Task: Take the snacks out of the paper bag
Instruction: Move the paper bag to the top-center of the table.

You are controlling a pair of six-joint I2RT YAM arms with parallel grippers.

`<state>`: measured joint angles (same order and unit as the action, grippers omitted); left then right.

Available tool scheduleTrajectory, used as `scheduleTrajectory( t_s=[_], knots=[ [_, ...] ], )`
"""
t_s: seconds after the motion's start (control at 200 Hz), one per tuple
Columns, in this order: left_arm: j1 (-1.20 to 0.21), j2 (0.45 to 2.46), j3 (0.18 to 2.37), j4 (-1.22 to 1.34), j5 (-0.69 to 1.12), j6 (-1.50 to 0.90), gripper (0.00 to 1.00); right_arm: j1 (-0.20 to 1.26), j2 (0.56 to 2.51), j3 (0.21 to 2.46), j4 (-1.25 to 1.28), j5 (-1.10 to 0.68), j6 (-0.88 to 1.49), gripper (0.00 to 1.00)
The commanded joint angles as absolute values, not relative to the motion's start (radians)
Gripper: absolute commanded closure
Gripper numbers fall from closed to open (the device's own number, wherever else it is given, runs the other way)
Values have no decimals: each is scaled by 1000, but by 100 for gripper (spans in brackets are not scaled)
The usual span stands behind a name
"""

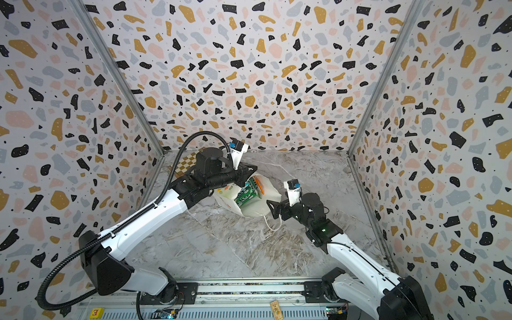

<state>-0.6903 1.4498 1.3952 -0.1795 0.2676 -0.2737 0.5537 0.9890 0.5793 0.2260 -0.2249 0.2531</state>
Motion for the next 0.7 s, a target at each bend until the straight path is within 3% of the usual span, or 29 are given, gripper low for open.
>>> scheduleTrajectory(
  t_s=[0.0, 0.571, 0.691],
  knots=[
    [-701, 1411, 1383, -115, 289, -263, 100, 589, 1018, 635, 215, -232, 199, 1],
    [-701, 1381, 1373, -100, 267, -276, 100, 738, 1248, 620, 333, -304, 125, 15],
    [-701, 1378, 1377, -100, 281, -278, 100, 742, 1310, 642, 345, -280, 129, 22]
  ],
)
